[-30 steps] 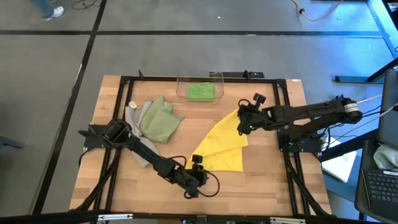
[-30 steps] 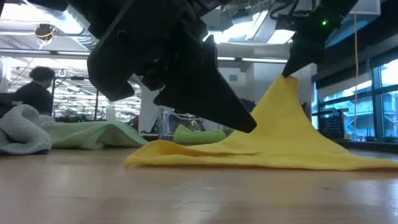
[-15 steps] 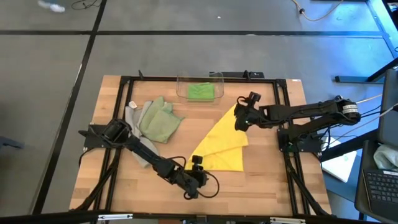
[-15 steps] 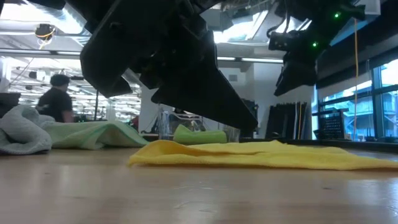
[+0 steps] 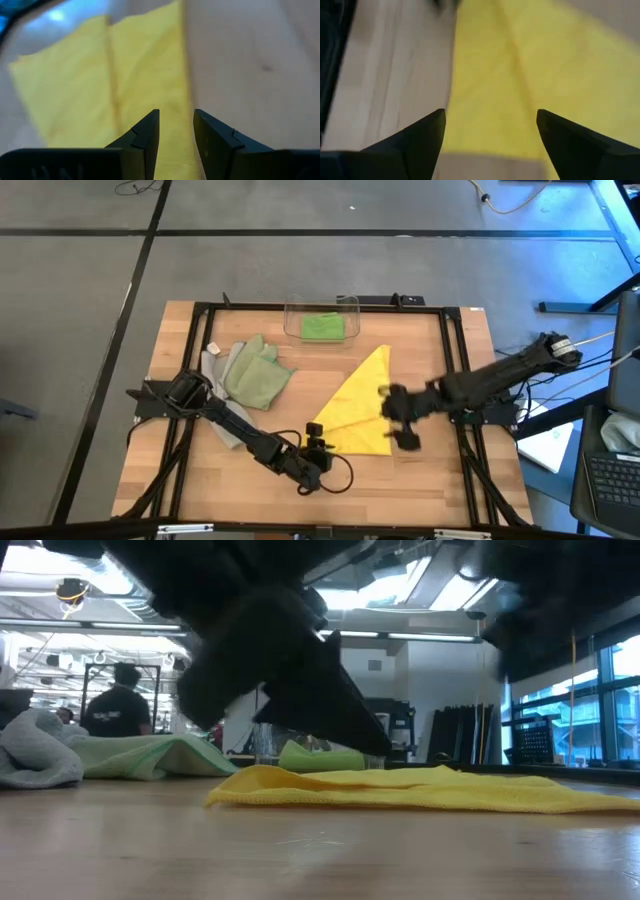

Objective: Fold microfiber towels
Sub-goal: Fold the yellow microfiber cloth

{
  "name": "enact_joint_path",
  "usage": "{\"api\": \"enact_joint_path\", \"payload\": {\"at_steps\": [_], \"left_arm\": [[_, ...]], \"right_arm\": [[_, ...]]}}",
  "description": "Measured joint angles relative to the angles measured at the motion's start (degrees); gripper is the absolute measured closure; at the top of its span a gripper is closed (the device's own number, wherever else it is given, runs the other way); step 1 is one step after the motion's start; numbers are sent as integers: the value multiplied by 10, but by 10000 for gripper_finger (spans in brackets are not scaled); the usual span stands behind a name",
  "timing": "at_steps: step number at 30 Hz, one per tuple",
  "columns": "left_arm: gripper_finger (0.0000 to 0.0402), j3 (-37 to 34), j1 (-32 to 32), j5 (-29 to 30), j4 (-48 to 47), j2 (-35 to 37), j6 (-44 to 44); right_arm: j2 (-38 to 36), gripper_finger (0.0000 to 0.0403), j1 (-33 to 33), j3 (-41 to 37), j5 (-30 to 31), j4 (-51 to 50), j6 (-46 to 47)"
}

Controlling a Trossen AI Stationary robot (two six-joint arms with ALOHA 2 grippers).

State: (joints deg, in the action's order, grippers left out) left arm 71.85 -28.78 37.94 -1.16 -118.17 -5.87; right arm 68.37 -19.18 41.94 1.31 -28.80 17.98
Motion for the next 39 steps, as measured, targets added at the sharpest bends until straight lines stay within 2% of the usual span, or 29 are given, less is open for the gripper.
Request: {"api": "enact_joint_path", "payload": {"at_steps": [4, 7, 12, 18, 24, 29, 32, 39], "left_arm": [[288, 0, 10, 22, 7, 0, 9], [288, 0, 18, 22, 13, 0, 18], [288, 0, 28, 29, 12, 0, 17], [288, 0, 35, 50, 15, 0, 19], [288, 0, 38, 51, 17, 0, 19], [288, 5, 43, 66, 44, 6, 32], [288, 26, 50, 38, 64, 6, 81], [288, 96, 77, -97, 84, 7, 130]], "right_arm": [[11, 107, -73, -65, 84, 67, 62], [11, 127, -112, -105, 138, 160, 86], [23, 161, -145, -165, 182, 286, 89], [95, 183, -159, -224, 186, 397, 120], [159, 189, -188, -229, 198, 432, 166], [186, 189, -244, -228, 172, 476, 210], [189, 189, -283, -229, 159, 493, 238], [188, 189, -349, -229, 161, 492, 280]]}}
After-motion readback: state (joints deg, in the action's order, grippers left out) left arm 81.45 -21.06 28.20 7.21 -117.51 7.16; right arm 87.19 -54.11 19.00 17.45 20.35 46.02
